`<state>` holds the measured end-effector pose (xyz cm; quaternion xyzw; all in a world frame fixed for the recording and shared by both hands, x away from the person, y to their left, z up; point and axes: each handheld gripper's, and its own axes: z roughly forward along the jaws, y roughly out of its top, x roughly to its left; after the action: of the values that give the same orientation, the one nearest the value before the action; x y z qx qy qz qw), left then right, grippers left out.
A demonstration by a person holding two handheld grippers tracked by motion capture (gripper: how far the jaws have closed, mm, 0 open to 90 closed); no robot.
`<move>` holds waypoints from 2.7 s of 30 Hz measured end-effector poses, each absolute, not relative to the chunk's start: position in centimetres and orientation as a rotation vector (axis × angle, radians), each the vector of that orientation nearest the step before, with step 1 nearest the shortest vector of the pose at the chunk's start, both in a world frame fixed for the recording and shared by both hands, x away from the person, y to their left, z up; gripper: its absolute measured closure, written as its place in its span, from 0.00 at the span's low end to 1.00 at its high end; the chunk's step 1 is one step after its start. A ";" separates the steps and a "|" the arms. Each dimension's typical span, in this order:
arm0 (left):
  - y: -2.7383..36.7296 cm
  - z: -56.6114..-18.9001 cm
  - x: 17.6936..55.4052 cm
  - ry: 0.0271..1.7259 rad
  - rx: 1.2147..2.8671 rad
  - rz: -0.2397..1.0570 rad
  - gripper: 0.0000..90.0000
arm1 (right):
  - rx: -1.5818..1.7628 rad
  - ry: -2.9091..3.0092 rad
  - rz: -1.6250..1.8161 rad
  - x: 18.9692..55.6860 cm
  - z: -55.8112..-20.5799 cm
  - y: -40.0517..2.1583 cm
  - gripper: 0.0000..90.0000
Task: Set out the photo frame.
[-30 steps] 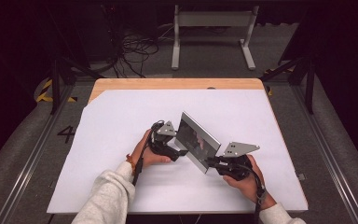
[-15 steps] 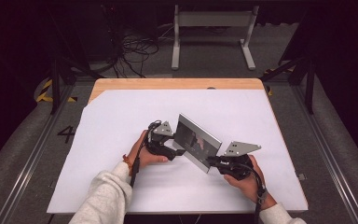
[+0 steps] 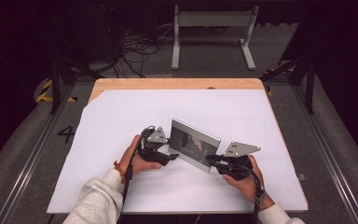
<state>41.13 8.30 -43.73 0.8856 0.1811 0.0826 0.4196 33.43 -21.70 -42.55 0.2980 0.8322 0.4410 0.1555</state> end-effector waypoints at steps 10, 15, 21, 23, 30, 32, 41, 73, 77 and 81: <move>8.1 -43.8 41.6 0.472 2.148 0.174 0.46 | 0.855 2.349 1.306 32.8 -42.0 -22.7 0.91; 8.3 -43.7 41.6 0.491 2.158 0.206 0.58 | 0.856 2.347 1.313 32.8 -42.0 -22.8 0.91; 8.7 -43.2 41.0 0.481 2.213 0.243 0.67 | 0.872 2.338 1.315 33.1 -42.0 -22.8 0.91; 8.9 -43.3 40.8 0.488 2.208 0.239 0.69 | 0.888 2.330 1.321 33.2 -42.1 -22.9 0.91; 9.2 -43.2 40.1 0.495 2.222 0.264 0.71 | 0.897 2.308 1.313 33.3 -42.2 -22.7 0.90; 9.2 -43.2 39.7 0.494 2.238 0.288 0.73 | 0.900 2.299 1.311 33.3 -42.2 -22.6 0.89; 9.7 -43.3 38.5 0.506 2.259 0.332 0.75 | 0.919 2.259 1.299 33.6 -42.4 -22.2 0.87; 10.4 -43.8 37.9 0.504 2.226 0.304 0.79 | 0.921 2.261 1.250 33.5 -42.8 -22.3 0.91; 10.5 -43.7 37.8 0.502 2.231 0.304 0.80 | 0.918 2.262 1.247 33.6 -42.8 -22.3 0.90; 10.6 -43.7 37.6 0.499 2.238 0.306 0.81 | 0.924 2.261 1.244 33.8 -42.9 -22.1 0.90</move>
<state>37.60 10.59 -43.69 0.8856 0.1973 0.1210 0.4027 33.85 -22.12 -42.86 0.3303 0.8083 0.4449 0.1989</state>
